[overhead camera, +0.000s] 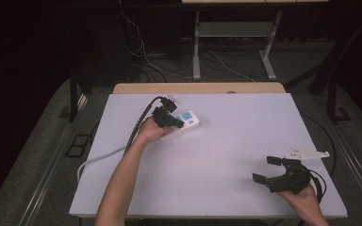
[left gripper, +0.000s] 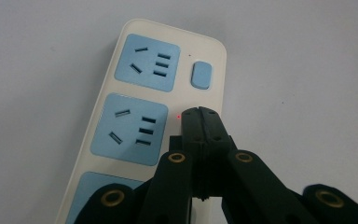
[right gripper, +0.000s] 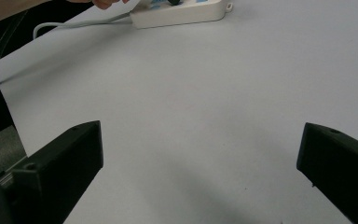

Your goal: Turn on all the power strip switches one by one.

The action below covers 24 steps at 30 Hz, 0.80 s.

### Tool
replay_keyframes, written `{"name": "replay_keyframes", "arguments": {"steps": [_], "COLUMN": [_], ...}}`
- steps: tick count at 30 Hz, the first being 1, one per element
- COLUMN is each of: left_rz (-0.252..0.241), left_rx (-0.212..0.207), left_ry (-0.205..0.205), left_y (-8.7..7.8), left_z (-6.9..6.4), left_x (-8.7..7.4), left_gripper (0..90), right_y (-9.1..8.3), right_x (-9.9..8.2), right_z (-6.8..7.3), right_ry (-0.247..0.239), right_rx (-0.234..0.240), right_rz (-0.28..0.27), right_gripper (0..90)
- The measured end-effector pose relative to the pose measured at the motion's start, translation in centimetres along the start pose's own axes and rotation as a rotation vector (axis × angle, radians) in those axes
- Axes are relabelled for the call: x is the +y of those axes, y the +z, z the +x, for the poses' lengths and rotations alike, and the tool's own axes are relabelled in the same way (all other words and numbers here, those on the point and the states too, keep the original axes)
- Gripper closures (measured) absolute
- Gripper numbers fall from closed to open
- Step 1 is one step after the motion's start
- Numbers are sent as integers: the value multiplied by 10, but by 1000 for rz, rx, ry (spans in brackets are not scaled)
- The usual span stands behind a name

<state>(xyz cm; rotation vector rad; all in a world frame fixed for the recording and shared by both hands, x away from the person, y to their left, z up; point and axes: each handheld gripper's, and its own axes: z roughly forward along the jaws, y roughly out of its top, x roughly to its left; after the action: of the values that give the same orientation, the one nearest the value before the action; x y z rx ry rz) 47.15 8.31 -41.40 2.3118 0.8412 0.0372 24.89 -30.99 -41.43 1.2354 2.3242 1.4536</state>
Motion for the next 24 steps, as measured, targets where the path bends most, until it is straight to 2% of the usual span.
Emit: {"name": "replay_keyframes", "arguments": {"steps": [8,14,24], "left_rz": [7,-11,-41], "left_rx": [35,25,33], "left_ry": [35,30,43], "left_y": [-1,-6,-20], "left_z": [-5,-6,-6], "left_x": [1,1,14], "left_gripper": [900,900,900], "right_y": [-1,0,0], "right_x": [0,0,0], "right_z": [-1,-1,-1], "right_ry": [3,6,5], "right_rx": [0,-1,-3], "right_rz": [-1,0,0], "right_gripper": [4,4,4]}}
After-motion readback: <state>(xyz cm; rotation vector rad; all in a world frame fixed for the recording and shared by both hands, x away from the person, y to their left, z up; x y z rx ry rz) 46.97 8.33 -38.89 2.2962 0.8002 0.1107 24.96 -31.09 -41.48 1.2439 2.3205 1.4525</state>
